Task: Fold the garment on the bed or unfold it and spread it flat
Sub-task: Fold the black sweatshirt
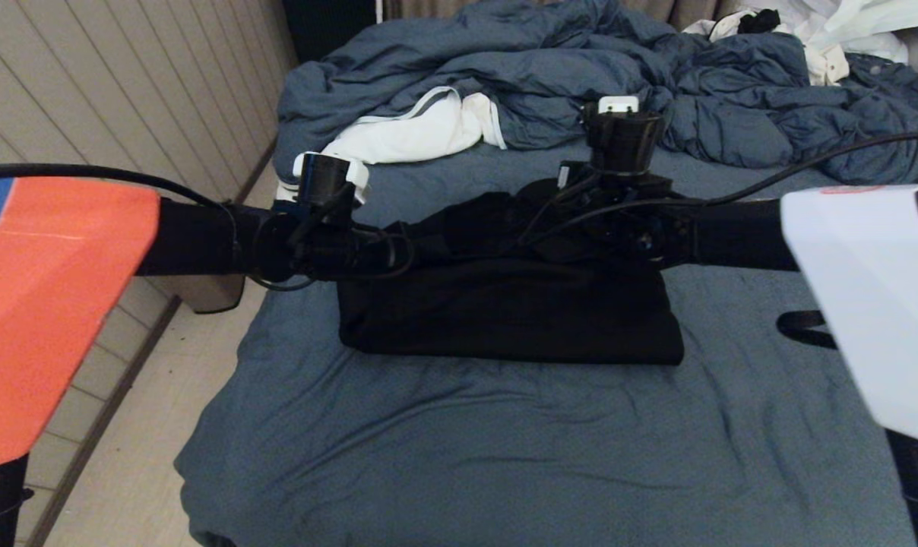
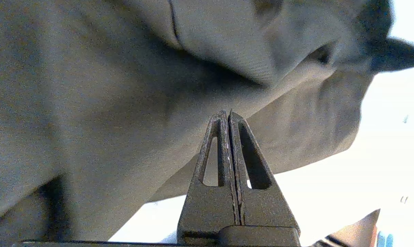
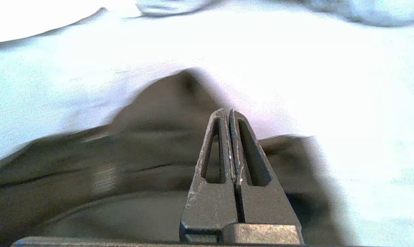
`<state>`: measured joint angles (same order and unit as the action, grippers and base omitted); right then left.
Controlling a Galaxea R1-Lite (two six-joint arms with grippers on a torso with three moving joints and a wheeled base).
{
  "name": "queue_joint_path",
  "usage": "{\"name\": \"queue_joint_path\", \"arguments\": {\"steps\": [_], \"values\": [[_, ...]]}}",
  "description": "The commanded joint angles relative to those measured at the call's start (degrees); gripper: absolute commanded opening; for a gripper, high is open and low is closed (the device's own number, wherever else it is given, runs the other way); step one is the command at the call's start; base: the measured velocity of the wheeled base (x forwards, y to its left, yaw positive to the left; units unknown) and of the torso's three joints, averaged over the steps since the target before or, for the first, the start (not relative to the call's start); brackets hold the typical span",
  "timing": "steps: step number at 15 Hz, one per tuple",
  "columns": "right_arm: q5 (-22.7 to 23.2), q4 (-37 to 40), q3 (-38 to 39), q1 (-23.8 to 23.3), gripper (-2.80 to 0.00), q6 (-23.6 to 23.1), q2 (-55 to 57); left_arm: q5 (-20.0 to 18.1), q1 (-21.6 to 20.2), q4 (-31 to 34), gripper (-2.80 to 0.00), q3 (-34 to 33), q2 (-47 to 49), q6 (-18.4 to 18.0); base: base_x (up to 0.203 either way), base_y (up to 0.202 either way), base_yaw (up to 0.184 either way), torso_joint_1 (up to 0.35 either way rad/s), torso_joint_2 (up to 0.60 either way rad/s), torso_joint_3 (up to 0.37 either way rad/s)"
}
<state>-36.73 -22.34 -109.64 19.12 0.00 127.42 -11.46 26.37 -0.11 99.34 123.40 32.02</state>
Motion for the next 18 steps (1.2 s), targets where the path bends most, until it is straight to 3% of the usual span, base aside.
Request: {"name": "queue_joint_path", "arguments": {"steps": [1, 3, 4, 6, 8, 9, 11, 12, 15, 18], "values": [[0.1, 3.8, 1.7, -4.7, -2.8, 0.7, -5.3, -0.1, -1.4, 0.2, -2.8, -2.1, -5.2, -0.1, 0.0, 0.0, 0.0, 0.0, 0.0, 0.0], [3.3, 9.0, 6.7, -9.0, -2.8, 4.1, -9.0, -0.3, -4.7, 0.6, -2.8, -6.7, -8.6, -1.8, 0.0, 0.0, 0.0, 0.0, 0.0, 0.0], [7.4, 12.4, 9.9, -11.2, -2.8, 5.5, -11.2, -0.8, -6.3, 1.4, -2.8, -8.8, -9.8, -3.5, 0.0, 0.0, 0.0, 0.0, 0.0, 0.0], [20.4, 23.6, 16.2, -17.7, -2.8, 9.1, -15.1, -4.0, -10.7, 5.3, -2.8, -14.0, -12.0, -7.5, 0.0, 0.0, 0.0, 0.0, 0.0, 0.0], [30.2, 32.9, 20.2, -23.9, -2.8, 12.2, -17.3, -7.3, -14.9, 6.8, -2.8, -18.7, -12.6, -9.8, 0.0, 0.0, 0.0, 0.0, 0.0, 0.0], [33.6, 35.0, 22.7, -26.0, -2.8, 12.9, -17.9, -8.4, -16.0, 6.9, -2.8, -20.5, -12.7, -10.6, 0.0, 0.0, 0.0, 0.0, 0.0, 0.0], [35.9, 35.8, 27.2, -27.7, -2.8, 13.1, -18.9, -9.4, -16.4, 7.0, -2.8, -22.3, -12.8, -11.1, 0.0, 0.0, 0.0, 0.0, 0.0, 0.0], [37.0, 35.9, 28.9, -28.2, -2.8, 13.2, -19.3, -9.5, -16.3, 7.0, 0.0, -22.5, -12.8, -11.1, 0.0, 0.0, 0.0, 0.0, 0.0, 0.0], [42.8, 35.8, 32.2, -28.3, -2.8, 13.3, -20.4, -10.9, -16.3, 6.8, 0.0, -22.3, -12.8, -11.0, 0.0, 0.0, 0.0, 0.0, 0.0, 0.0], [43.4, 35.7, 34.0, -28.3, -2.8, 13.4, -20.3, -13.9, -16.2, 6.3, 0.0, -21.0, -10.9, -10.8, 0.0, 0.0, 0.0, 0.0, 0.0, 0.0]]}}
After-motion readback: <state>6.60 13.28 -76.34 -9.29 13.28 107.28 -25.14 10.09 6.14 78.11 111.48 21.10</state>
